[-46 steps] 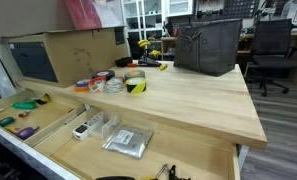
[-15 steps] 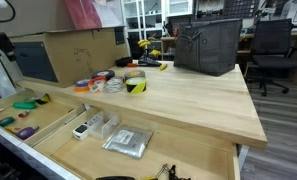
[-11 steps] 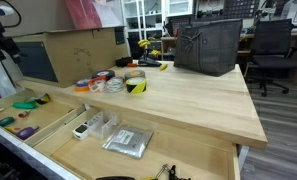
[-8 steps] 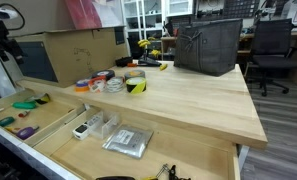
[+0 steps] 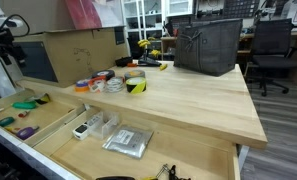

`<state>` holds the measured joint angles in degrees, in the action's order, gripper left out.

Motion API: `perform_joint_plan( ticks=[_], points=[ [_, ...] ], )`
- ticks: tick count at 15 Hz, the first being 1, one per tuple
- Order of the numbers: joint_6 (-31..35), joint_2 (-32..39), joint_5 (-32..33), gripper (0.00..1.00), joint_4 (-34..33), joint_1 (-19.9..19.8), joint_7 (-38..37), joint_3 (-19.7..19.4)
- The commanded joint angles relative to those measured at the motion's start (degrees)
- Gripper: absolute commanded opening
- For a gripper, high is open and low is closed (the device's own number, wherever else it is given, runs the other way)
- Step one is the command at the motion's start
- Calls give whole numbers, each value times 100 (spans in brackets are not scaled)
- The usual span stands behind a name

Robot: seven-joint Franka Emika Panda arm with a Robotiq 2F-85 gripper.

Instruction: Take the green tape out of the drawer

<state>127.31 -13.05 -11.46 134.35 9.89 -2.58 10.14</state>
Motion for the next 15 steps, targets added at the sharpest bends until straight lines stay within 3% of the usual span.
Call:
perform_joint_plan(
  ticks=[1, 3, 4, 15],
  points=[
    [8, 501, 83, 100, -360, 119, -145, 138],
    [-208, 566, 209, 100, -522, 84, -5, 110],
    [-14, 425, 79, 100, -245, 121, -18, 111],
    [21, 744, 380, 100, -395, 192, -186, 238]
  ],
)
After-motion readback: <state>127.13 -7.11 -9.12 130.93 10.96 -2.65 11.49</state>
